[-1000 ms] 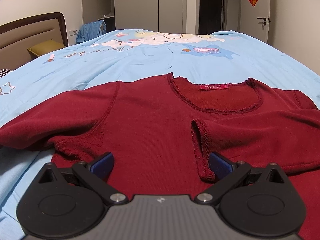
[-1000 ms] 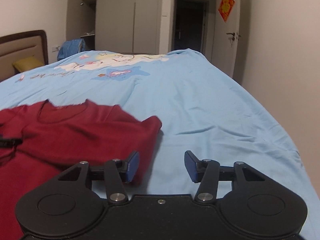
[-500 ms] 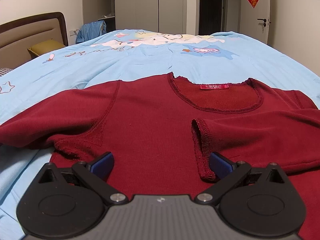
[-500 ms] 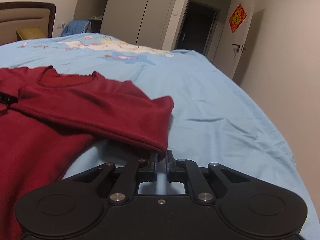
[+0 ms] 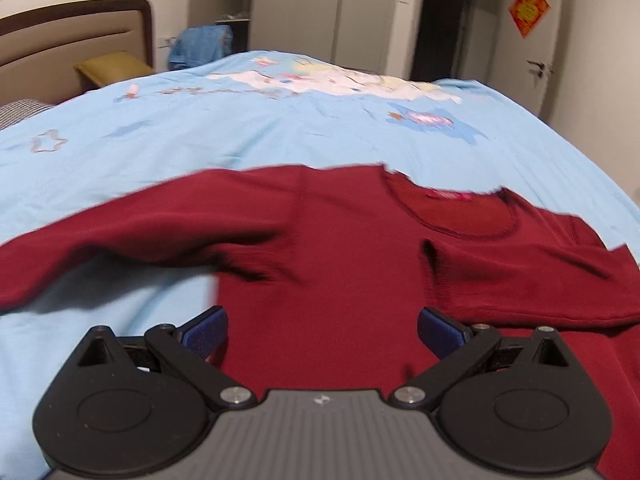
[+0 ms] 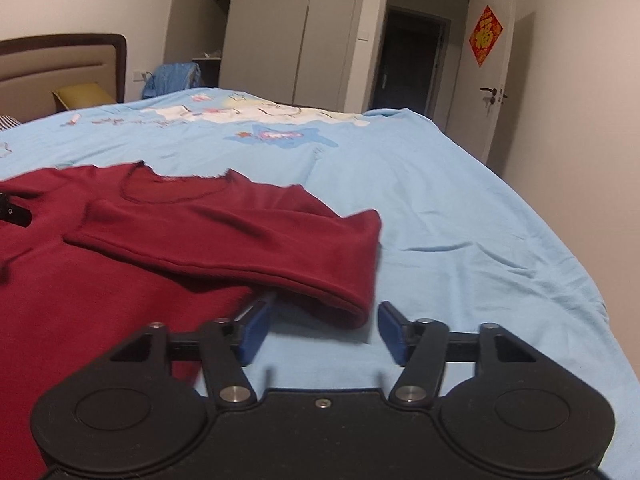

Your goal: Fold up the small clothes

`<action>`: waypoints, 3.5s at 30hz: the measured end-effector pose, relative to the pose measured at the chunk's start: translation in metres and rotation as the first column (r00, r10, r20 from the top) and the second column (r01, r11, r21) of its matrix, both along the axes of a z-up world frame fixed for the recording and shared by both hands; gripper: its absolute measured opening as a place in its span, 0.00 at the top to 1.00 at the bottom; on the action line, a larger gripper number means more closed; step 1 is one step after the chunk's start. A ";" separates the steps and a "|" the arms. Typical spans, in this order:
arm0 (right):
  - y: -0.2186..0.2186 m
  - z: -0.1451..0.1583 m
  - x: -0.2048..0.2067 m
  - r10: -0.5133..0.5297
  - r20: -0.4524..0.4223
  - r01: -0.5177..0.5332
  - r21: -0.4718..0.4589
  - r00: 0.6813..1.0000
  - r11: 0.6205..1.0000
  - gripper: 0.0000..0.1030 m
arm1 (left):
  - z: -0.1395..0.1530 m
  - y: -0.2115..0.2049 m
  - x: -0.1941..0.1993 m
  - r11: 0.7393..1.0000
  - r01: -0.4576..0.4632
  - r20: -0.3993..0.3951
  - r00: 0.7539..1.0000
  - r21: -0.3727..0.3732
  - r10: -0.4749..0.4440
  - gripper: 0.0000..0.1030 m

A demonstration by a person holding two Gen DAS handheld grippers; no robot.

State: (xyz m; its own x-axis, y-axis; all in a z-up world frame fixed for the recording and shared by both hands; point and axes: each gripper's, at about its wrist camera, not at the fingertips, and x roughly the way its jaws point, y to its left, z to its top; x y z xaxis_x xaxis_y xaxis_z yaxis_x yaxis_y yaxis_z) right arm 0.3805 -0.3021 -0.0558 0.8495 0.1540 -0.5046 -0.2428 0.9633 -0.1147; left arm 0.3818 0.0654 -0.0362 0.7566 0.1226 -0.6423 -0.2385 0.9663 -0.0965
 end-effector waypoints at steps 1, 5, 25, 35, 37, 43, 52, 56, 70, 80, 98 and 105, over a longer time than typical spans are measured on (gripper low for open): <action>0.003 0.003 -0.004 0.015 0.001 -0.015 0.011 1.000 1.000 0.24 | 0.005 0.011 -0.008 1.000 -0.018 0.006 1.000 -0.005 0.018 0.00; 0.017 0.015 -0.019 0.075 -0.003 -0.075 0.070 0.997 0.995 0.07 | 0.020 0.070 -0.044 0.986 -0.158 0.018 0.987 -0.051 0.159 0.00; 0.100 0.023 -0.052 0.287 -0.054 -0.283 0.079 0.956 0.956 0.02 | 0.016 0.257 -0.123 0.703 -0.670 0.092 0.705 -0.238 0.703 0.38; 0.107 0.016 -0.052 0.309 -0.078 -0.303 0.075 0.948 0.950 0.02 | 0.017 0.267 -0.117 0.706 -0.682 0.186 0.681 -0.189 0.708 0.96; 0.107 0.017 -0.050 0.309 -0.073 -0.303 0.080 0.948 0.950 0.02 | 0.032 0.259 -0.106 0.748 -0.647 0.250 0.707 -0.150 0.662 0.97; 0.102 0.018 -0.047 0.305 -0.058 -0.299 0.092 0.950 0.950 0.02 | 0.093 0.206 -0.063 0.879 -0.477 0.449 0.781 -0.021 0.434 0.97; 0.076 0.023 -0.040 0.250 -0.028 -0.247 0.089 0.968 0.965 0.02 | 0.139 0.070 0.007 0.985 -0.121 0.540 0.841 0.121 0.037 0.97; 0.057 0.023 -0.037 0.206 -0.027 -0.203 0.093 0.978 0.975 0.02 | 0.124 0.005 0.037 0.994 0.006 0.518 0.853 0.113 -0.065 0.97; 0.008 0.003 -0.043 0.094 -0.067 -0.088 0.090 0.993 0.992 0.02 | 0.012 -0.138 0.071 0.943 0.309 0.300 0.895 0.119 -0.331 0.97; -0.003 -0.004 -0.044 0.058 -0.080 -0.051 0.098 0.995 0.994 0.02 | -0.017 -0.141 0.076 0.915 0.402 0.182 0.897 0.037 -0.402 0.95; 0.023 0.002 -0.014 0.071 -0.034 -0.064 0.168 0.997 0.984 0.02 | 0.017 -0.057 0.050 0.952 0.307 0.093 0.948 -0.021 -0.304 0.02; 0.059 0.000 0.020 0.101 -0.018 -0.096 0.180 0.995 0.979 0.02 | 0.017 0.035 0.042 0.995 0.055 0.045 0.997 0.082 -0.059 0.01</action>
State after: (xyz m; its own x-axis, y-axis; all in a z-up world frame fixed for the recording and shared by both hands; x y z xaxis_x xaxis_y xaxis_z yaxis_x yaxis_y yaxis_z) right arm 0.4008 -0.2426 -0.0558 0.8123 0.3262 -0.4835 -0.3382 0.9388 0.0652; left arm 0.4242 0.1002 -0.0191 0.7933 0.1280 -0.5952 -0.1797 0.9833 -0.0281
